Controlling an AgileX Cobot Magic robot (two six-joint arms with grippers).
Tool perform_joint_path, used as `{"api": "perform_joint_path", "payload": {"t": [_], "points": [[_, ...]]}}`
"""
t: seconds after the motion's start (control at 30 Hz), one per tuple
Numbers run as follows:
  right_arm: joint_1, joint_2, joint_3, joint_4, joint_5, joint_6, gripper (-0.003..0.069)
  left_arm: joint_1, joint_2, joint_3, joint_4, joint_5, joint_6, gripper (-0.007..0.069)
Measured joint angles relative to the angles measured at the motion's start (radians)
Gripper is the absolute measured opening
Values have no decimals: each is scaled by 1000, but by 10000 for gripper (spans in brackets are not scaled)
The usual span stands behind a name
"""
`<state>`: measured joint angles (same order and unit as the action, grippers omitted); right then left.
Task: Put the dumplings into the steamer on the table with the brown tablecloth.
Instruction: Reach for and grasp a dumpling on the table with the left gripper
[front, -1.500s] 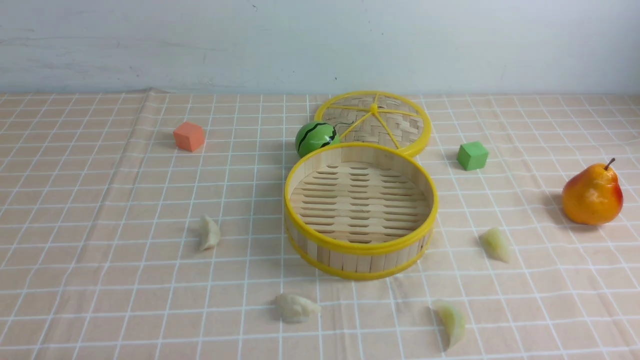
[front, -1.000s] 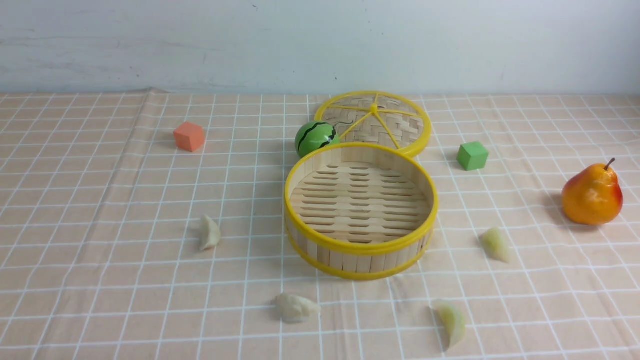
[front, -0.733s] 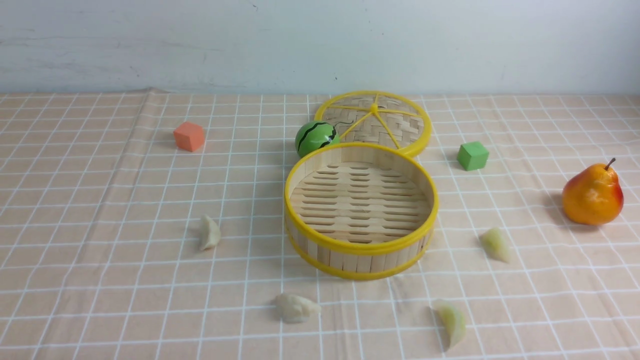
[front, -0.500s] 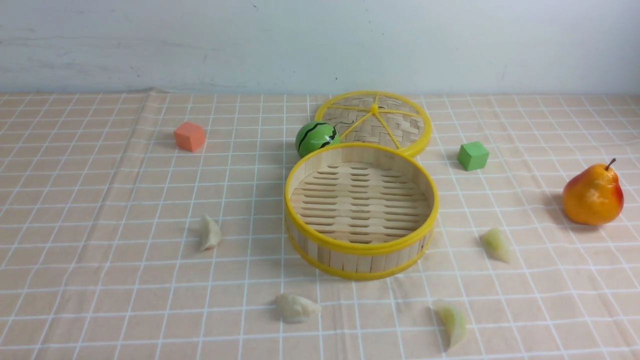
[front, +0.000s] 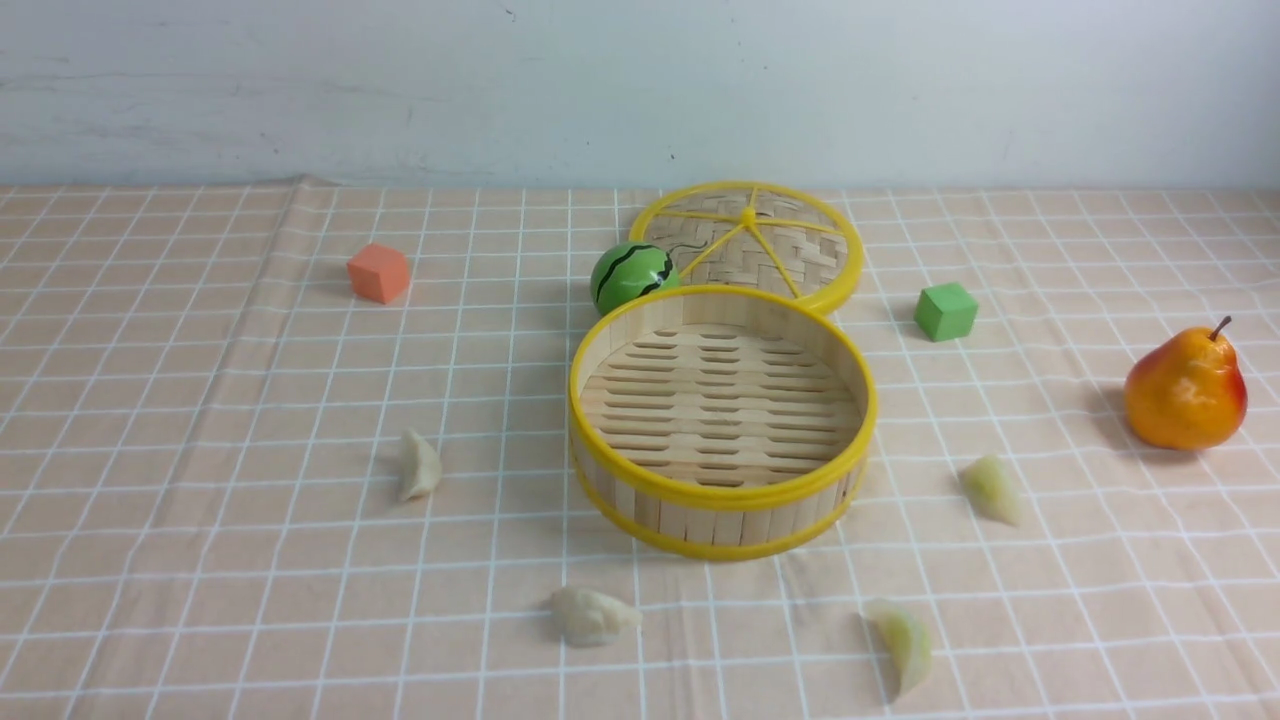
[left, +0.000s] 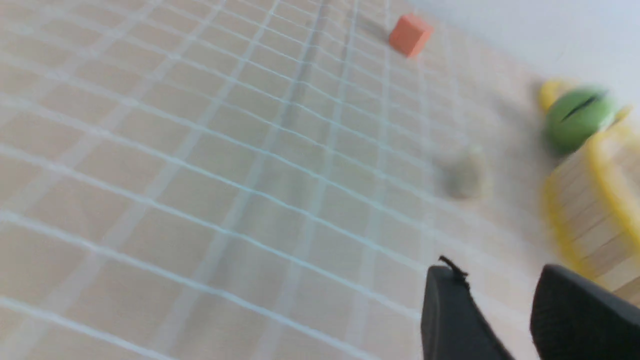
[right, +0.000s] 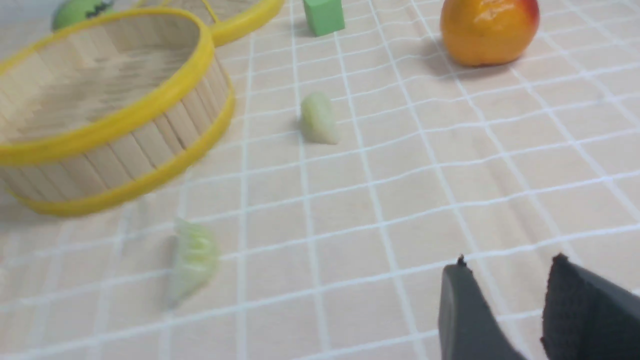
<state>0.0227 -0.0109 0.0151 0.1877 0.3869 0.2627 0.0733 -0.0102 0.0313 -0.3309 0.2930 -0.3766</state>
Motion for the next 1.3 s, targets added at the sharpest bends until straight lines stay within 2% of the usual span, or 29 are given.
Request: {"api": "perform_joint_path", "payload": {"t": [0.03,0.1,0.17,0.27,0.5,0.6,0.7,0.73,0.8,0.83,0.87,0.93,0.97,1.0,1.13,1.3], "points": [[0,0,0,116,4,69,240,0,0,0,-180,-8,-151,238],[0,0,1,220,9,131,240,0,0,0,-275,-11,-231,238],[0,0,7,451,21,252,240,0,0,0,-458,-26,-391,238],[0,0,9,576,19,298,240,0,0,0,-497,-45,-414,238],[0,0,9,578,-47,224,240,0,0,-8,-515,-51,-362,238],[0,0,-16,593,-57,91,240,0,0,-114,-464,-48,-158,234],[0,13,-96,595,-52,-52,213,1,30,-250,-346,-45,85,188],[0,20,-103,595,-52,-62,204,1,36,-271,-337,-43,102,183],[0,110,-205,587,-39,-187,113,1,198,-417,-229,-9,285,87],[0,143,-223,582,-37,-197,105,1,198,-429,-229,-3,294,87],[0,229,-293,564,-19,-287,42,1,324,-512,-183,48,340,20],[0,364,-386,529,20,-430,-13,1,491,-642,-112,177,377,-14],[0,378,-395,526,20,-430,-13,0,507,-653,-106,190,377,-13],[0,490,-472,498,82,-546,-19,-15,644,-736,-46,297,377,-14],[1,761,-649,442,337,-735,-19,-112,886,-902,92,518,377,-14],[104,988,-760,410,487,-794,-13,-205,1141,-1093,190,672,324,-14]]}}
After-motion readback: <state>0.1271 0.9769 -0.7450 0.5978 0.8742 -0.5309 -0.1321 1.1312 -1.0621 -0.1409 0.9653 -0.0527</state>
